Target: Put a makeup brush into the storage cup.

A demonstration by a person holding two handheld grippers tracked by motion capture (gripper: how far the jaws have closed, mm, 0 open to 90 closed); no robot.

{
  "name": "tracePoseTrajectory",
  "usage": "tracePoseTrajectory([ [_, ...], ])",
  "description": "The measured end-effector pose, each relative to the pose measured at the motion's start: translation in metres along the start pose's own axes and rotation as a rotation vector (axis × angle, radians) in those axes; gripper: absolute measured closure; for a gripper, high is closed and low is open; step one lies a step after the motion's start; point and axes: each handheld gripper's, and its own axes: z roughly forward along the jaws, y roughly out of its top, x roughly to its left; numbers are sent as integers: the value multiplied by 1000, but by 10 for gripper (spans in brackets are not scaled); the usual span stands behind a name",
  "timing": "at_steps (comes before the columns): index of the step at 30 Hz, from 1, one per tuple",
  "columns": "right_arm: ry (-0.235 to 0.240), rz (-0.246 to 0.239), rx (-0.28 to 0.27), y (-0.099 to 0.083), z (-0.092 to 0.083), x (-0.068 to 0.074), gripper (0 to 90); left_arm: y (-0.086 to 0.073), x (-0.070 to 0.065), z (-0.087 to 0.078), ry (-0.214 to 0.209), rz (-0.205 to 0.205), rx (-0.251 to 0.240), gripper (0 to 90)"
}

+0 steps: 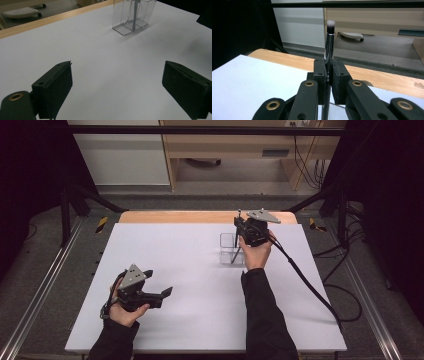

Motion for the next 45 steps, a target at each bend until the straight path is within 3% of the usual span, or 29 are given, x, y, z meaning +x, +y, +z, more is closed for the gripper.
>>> tracePoseTrajectory([
  [23, 2, 32, 49, -27, 3, -5, 840, 0, 0, 0, 2, 1, 2, 84],
  [35, 13, 55, 105, -38, 3, -8, 834, -1, 0, 2, 5, 1, 6, 84],
  [39, 24, 58, 122, -41, 1, -7, 789, -1, 0, 2, 4, 1, 8, 84],
  [45, 47, 56, 122, -40, -9, -3, 641, -1, 0, 2, 6, 0, 7, 84],
])
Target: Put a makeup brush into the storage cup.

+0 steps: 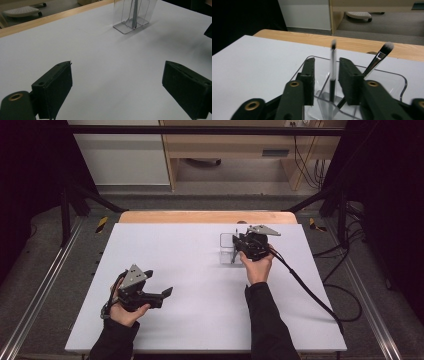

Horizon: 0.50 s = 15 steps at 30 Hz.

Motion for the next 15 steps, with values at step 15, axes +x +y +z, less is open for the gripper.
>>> tracePoseTrajectory([
  [15, 86, -60, -9, -9, -45, 5, 280, -1, 5, -2, -3, -15, -4, 83],
])
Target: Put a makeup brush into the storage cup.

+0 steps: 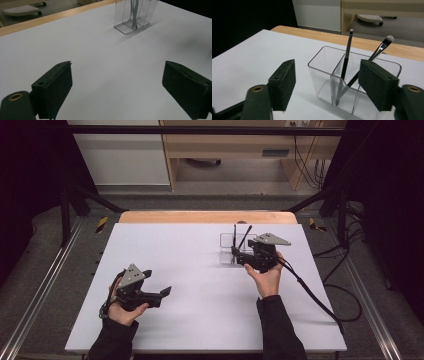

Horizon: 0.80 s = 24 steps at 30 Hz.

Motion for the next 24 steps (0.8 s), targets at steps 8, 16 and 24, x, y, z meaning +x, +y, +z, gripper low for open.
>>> tracePoseTrajectory([
  [8, 38, -30, -6, -10, -22, 1, 209, 0, 2, -3, -2, -3, -5, 82],
  [16, 77, -50, -3, -20, -42, 0, 160, -1, 2, -3, -7, -1, 1, 79],
  [24, 90, -68, 2, -35, -59, 1, 147, -4, 4, -4, -9, 0, 9, 77],
])
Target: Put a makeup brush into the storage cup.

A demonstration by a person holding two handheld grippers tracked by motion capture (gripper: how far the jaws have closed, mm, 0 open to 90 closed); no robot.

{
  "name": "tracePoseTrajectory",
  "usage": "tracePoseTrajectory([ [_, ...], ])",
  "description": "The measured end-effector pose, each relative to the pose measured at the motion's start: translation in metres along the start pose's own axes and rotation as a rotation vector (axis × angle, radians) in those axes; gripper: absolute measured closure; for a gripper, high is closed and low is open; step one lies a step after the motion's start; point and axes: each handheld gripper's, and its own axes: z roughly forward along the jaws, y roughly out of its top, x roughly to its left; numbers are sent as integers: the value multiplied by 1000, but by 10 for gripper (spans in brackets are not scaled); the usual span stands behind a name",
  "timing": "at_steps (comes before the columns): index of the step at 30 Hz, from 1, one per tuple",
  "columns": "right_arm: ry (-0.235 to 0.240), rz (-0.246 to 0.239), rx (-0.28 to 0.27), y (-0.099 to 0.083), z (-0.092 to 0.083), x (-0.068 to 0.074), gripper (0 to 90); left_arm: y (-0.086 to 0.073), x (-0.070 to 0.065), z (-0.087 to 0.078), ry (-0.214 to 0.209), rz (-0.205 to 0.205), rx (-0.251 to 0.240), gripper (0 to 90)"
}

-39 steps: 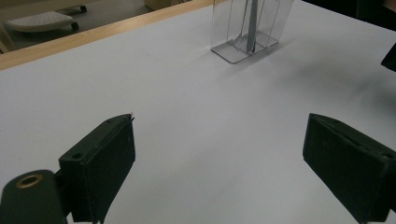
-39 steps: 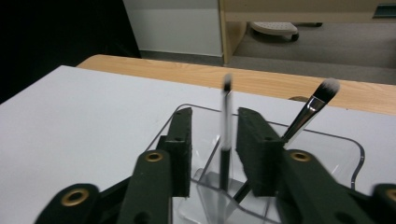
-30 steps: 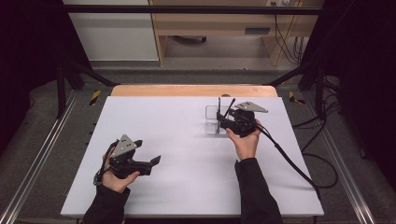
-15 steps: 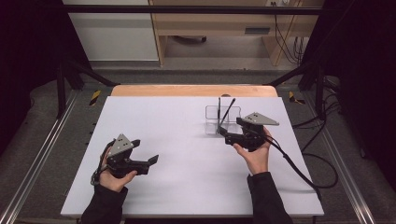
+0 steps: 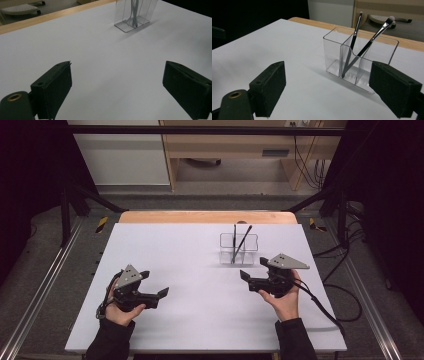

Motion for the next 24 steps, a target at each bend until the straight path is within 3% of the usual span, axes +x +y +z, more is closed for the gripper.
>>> tracePoseTrajectory([
  [10, -6, 9, -2, -16, -22, -7, 133, -4, 4, -1, 7, -2, 6, 76],
  [24, -26, 26, 1, -29, -34, -14, 129, -9, 6, 0, 5, -5, 18, 79],
])
